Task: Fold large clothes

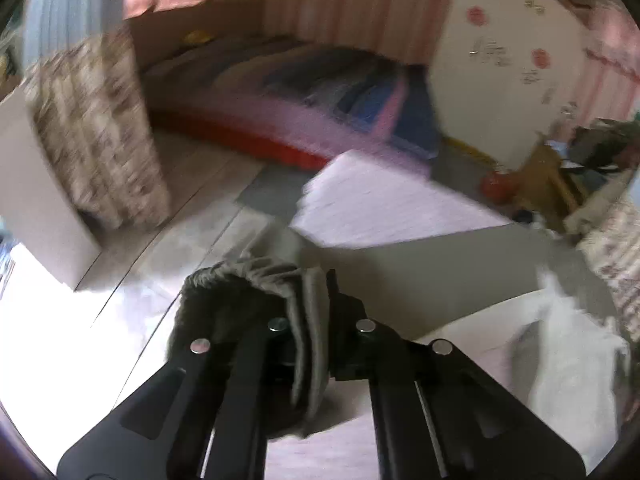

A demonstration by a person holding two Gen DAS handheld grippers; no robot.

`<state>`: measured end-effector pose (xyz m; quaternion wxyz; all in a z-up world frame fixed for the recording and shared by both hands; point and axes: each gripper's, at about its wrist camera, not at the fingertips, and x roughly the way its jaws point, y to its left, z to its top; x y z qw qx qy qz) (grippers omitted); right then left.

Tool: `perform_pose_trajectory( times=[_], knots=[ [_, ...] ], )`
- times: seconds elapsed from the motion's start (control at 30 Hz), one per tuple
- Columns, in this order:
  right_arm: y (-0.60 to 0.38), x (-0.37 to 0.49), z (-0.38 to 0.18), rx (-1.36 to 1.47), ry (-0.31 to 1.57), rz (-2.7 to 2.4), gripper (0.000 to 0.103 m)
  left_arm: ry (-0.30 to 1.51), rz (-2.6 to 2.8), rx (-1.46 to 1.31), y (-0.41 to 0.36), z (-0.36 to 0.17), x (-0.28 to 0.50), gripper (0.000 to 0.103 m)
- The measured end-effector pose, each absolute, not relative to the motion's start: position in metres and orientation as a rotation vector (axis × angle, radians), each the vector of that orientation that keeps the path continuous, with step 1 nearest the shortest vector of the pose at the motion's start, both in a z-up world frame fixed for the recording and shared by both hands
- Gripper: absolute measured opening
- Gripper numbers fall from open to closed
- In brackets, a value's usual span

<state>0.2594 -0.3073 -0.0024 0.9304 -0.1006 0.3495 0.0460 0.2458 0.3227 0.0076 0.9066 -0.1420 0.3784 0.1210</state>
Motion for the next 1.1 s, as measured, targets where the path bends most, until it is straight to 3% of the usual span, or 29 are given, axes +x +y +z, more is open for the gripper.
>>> perform_pose_trajectory(
  times=[0.17, 0.27, 0.43, 0.57, 0.67, 0.73, 0.77, 0.8, 0.83, 0.97, 1.1],
  knots=[
    [-0.324, 0.259, -0.001, -0.174, 0.672, 0.050, 0.085, 0.746, 0.063, -0.216, 0.198, 0.056, 0.300, 0.001],
    [-0.339, 0.259, 0.004, -0.149, 0.645, 0.007, 0.085, 0.774, -0.113, -0.224, 0.117, 0.057, 0.330, 0.001],
    [-0.361, 0.262, 0.005, -0.119, 0.643, -0.052, 0.085, 0.874, -0.337, -0.187, -0.023, 0.015, 0.367, 0.001],
    [-0.372, 0.265, 0.000, -0.132, 0.668, -0.089, 0.085, 1.030, -0.420, -0.103, -0.114, -0.058, 0.384, 0.004],
    [-0.378, 0.267, 0.000, -0.141, 0.684, -0.104, 0.085, 1.095, -0.395, 0.016, -0.146, -0.089, 0.386, 0.029],
    [-0.381, 0.270, 0.004, -0.133, 0.692, -0.108, 0.085, 1.080, -0.422, 0.069, -0.152, -0.084, 0.374, 0.063],
    [-0.381, 0.272, 0.006, -0.129, 0.693, -0.106, 0.085, 1.065, -0.427, 0.085, -0.151, -0.076, 0.368, 0.073],
    [-0.380, 0.274, 0.009, -0.124, 0.689, -0.101, 0.085, 1.038, -0.432, 0.102, -0.150, -0.065, 0.359, 0.093],
    [-0.378, 0.275, 0.010, -0.122, 0.684, -0.095, 0.085, 1.008, -0.432, 0.124, -0.146, -0.053, 0.349, 0.100],
    [-0.357, 0.283, 0.013, -0.112, 0.681, -0.033, 0.085, 0.889, -0.458, 0.245, -0.126, -0.003, 0.316, 0.100],
    [-0.326, 0.284, 0.000, -0.121, 0.722, 0.050, 0.088, 0.826, -0.347, 0.263, -0.060, 0.019, 0.312, 0.100]
  ],
)
